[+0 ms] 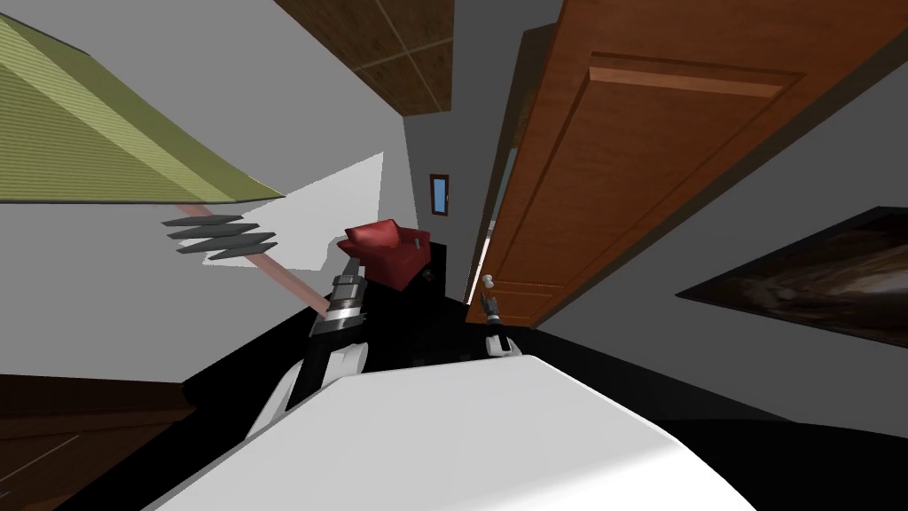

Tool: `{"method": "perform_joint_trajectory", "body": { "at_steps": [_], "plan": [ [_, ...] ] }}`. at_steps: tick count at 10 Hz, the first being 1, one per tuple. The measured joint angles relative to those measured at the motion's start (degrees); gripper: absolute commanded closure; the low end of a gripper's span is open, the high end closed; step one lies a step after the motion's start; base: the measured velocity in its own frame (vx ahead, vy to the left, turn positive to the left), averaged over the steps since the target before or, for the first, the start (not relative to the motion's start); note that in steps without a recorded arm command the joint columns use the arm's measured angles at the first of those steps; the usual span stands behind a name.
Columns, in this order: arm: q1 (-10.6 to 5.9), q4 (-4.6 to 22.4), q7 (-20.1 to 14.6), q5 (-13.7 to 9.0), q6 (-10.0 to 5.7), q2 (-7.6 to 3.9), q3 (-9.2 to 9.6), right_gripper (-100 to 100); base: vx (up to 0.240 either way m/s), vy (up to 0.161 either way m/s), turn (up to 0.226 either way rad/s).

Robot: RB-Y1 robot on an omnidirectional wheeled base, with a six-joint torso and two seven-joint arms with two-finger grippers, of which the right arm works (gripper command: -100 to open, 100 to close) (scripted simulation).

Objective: Pull the door open

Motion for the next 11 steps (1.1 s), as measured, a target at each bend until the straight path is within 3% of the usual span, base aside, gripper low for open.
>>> {"method": "perform_joint_trajectory", "body": {
  "at_steps": [11],
  "plan": [
    [1.02, -1.3, 15.5, 6.8, 1.29, 1.40, -3.97, -100, -0.027, -0.024, 0.000]
  ]
}}
